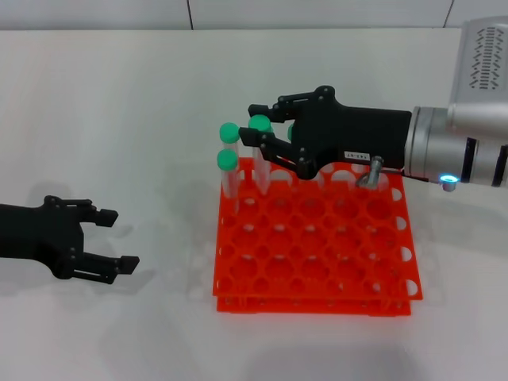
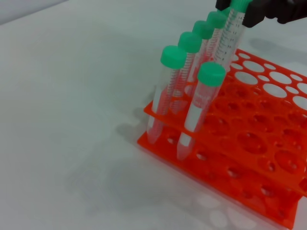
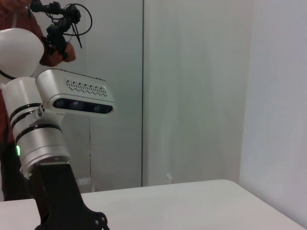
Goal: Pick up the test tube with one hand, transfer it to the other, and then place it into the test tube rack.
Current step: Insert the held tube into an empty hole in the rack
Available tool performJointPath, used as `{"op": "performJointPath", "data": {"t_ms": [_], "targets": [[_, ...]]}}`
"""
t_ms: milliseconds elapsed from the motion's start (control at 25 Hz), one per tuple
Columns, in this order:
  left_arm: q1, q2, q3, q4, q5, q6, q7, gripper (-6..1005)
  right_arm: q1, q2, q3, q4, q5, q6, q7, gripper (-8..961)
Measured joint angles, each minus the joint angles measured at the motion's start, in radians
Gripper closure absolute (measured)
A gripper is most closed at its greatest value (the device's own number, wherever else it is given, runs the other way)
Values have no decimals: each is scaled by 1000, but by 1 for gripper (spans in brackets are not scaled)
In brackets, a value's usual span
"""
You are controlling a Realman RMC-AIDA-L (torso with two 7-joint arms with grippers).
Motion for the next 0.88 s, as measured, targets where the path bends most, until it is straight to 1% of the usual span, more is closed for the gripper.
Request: {"op": "performJointPath", "data": {"t_ms": [480,880], "targets": [[5,-2,2,0,0,0,2,113,-18,3,-3,8,0,-1,0,685],[4,-2,3,-3,-1,-4,2,113,-12,4,-3,36,0,0,0,678]]}}
